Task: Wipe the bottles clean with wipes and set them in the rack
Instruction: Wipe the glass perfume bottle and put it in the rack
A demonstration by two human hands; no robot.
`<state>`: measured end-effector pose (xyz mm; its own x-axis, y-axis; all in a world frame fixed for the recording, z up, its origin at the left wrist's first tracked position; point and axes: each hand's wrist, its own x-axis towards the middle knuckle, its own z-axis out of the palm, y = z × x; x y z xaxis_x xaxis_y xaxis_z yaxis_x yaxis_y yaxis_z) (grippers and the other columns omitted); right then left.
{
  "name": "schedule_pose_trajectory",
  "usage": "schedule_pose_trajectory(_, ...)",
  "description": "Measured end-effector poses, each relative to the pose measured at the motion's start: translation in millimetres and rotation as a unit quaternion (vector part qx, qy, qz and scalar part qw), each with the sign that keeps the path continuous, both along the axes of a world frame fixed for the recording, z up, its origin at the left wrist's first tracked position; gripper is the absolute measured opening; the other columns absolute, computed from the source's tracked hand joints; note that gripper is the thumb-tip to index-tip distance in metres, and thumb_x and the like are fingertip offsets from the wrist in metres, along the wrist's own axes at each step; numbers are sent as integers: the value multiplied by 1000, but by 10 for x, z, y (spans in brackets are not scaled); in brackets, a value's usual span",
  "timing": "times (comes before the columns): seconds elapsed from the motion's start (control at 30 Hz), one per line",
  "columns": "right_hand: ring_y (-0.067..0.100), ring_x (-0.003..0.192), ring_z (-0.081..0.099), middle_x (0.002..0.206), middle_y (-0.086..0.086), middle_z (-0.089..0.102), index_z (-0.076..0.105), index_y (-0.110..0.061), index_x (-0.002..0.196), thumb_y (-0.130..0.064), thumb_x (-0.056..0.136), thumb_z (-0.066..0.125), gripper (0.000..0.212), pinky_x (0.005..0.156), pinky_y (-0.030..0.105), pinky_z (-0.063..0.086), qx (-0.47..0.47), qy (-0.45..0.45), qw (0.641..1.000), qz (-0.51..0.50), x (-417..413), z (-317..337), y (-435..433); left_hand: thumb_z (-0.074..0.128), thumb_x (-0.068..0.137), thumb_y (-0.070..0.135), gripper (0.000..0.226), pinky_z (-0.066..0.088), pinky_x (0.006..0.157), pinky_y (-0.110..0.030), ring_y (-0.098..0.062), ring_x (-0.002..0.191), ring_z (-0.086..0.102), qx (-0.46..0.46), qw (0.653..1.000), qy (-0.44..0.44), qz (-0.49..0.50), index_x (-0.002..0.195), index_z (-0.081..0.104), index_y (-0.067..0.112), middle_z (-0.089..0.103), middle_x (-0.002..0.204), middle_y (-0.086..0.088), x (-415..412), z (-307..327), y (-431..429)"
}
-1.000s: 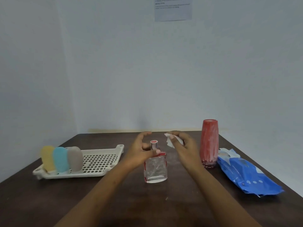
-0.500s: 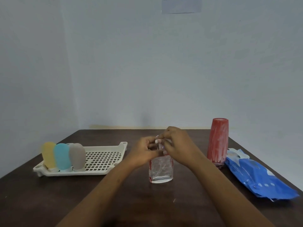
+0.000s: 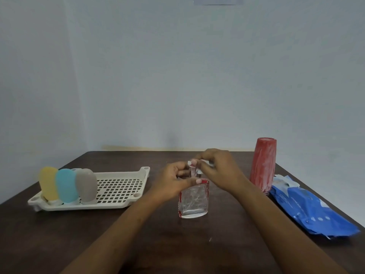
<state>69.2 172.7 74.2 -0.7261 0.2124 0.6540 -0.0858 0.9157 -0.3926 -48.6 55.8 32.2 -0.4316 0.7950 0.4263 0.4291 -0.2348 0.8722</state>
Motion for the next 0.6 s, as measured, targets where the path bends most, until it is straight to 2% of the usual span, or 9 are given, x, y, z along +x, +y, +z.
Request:
schedule_pose_trajectory(0.07, -4, 76, 55, 76, -20, 59, 73, -24, 82, -29, 90, 60, 16, 64, 7, 34, 2, 41, 999, 5, 14, -84, 12, 79, 75, 13, 33, 54, 91, -40, -19, 100, 69, 11, 1000, -5, 0, 106, 69, 14, 75, 100, -4, 11, -33, 8)
schedule_pose_trajectory(0.23, 1, 81, 55, 82, -14, 59, 72, -16, 87, -30, 88, 55, 22, 72, 9, 38, 45, 154, 987, 8, 51, -313, 1, 76, 70, 25, 34, 55, 85, -33, -17, 98, 70, 39, 999, -11, 3, 102, 68, 15, 75, 99, -3, 55, -103, 17)
schedule_pose_trajectory(0.43, 4, 96, 53, 98, -6, 66, 71, -13, 101, -20, 90, 57, 19, 86, 9, 33, 122, 175, 977, 22, 16, -391, 8, 72, 73, 25, 42, 55, 86, -32, -19, 101, 69, 65, 998, -18, 6, 111, 65, 7, 73, 102, -7, 68, -154, 26)
schedule_pose_trajectory(0.53, 4, 102, 55, 108, -13, 65, 69, -19, 109, -25, 91, 54, 24, 88, 12, 38, 59, 165, 984, 30, -24, -414, 11, 73, 73, 20, 40, 54, 85, -30, -18, 102, 68, 75, 997, -24, 18, 111, 65, 8, 73, 103, -6, 81, -179, 45)
schedule_pose_trajectory(0.6, 3, 102, 57, 109, -17, 65, 69, -23, 111, -31, 91, 52, 28, 86, 17, 43, 2, 166, 986, 30, -49, -435, -3, 77, 73, 14, 44, 53, 88, -34, -19, 104, 68, 79, 996, -30, 22, 115, 63, 10, 73, 104, -6, 75, -210, 56)
